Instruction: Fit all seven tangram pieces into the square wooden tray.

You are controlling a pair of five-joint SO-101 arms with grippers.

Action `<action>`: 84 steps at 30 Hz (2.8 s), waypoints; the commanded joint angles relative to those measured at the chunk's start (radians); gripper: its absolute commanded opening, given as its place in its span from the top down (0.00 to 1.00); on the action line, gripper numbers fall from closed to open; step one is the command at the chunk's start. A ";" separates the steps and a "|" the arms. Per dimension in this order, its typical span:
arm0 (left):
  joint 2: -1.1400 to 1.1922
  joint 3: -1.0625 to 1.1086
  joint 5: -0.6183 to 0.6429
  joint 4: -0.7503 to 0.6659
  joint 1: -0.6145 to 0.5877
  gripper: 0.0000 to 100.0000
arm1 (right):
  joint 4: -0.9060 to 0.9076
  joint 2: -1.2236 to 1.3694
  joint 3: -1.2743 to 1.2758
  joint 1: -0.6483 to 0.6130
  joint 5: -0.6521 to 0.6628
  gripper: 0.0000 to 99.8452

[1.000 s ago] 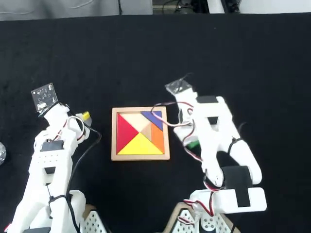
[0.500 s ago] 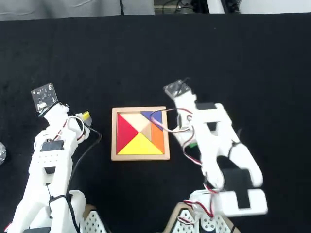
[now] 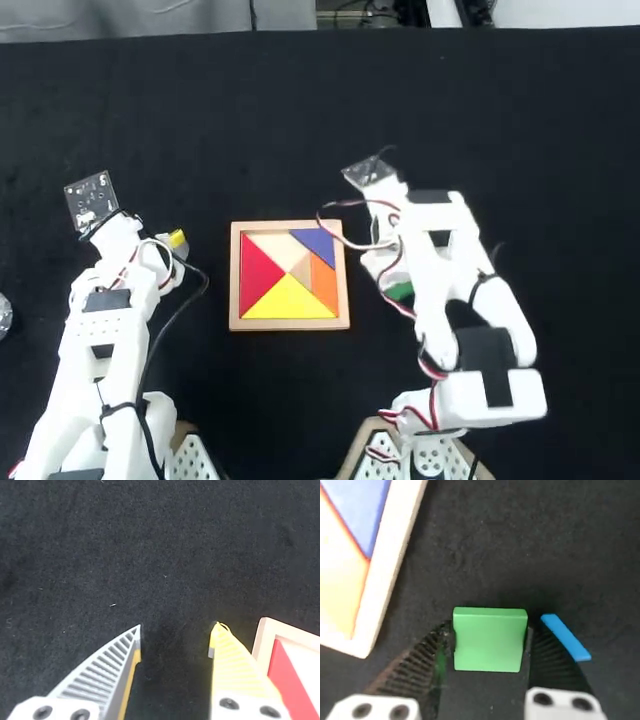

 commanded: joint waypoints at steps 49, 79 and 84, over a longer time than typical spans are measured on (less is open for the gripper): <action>-0.018 -0.012 -0.006 -0.017 0.013 0.78 | 0.095 0.397 -0.634 -0.508 -0.275 0.82; -0.018 -0.012 -0.006 -0.017 0.013 0.78 | -0.049 0.421 -0.657 -0.509 -0.229 0.99; -0.018 -0.012 -0.006 -0.017 0.013 0.78 | -0.058 0.506 -0.690 -0.506 -0.233 0.97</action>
